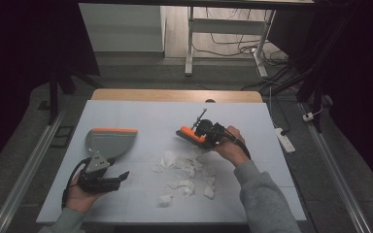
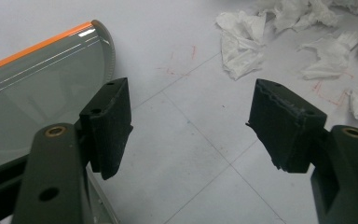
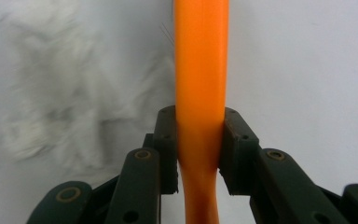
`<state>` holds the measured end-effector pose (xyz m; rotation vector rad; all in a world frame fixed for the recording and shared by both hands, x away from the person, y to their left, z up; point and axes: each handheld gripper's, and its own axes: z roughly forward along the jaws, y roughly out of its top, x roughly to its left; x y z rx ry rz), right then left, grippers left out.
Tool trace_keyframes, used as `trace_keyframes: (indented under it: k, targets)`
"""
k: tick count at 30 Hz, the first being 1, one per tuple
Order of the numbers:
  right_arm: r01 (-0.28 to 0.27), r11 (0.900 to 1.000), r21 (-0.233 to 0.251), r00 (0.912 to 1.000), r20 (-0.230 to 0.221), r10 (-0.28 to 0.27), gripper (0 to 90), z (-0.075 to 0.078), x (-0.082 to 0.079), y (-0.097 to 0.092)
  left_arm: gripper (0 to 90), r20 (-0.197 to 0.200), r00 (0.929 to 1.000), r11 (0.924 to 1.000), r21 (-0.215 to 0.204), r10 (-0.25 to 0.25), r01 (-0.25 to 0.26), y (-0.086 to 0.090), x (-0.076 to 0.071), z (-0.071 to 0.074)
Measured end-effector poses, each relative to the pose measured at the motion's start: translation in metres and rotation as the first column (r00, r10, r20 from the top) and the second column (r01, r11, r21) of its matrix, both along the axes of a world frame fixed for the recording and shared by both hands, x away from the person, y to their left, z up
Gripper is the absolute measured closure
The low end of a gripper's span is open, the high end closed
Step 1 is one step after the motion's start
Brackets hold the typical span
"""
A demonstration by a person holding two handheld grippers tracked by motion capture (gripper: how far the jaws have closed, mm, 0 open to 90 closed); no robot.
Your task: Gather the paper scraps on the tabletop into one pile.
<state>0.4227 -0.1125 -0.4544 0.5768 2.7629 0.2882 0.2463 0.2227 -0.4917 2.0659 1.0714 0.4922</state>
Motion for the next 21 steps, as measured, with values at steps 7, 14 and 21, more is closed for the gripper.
trace_keyframes:
  k: [7,14,21]
  targets:
    - [-0.072,0.9958,0.057,0.9972,-0.017,0.073,70.8,0.005,-0.032,-0.007,30.8,-0.002,1.0,1.0,0.002,-0.002,0.002,-0.001,0.0,0.0]
    - [0.002,0.984,0.178,0.9972,0.074,-0.015,70.8,0.033,-0.039,-0.036,30.9,-0.003,1.0,1.0,0.003,0.003,-0.003,-0.002,0.0,0.0]
    - [0.007,0.9735,0.229,0.9971,0.072,-0.024,70.8,0.049,-0.05,-0.039,30.9,-0.002,1.0,1.0,0.0,0.01,-0.01,0.0,-0.001,0.0]
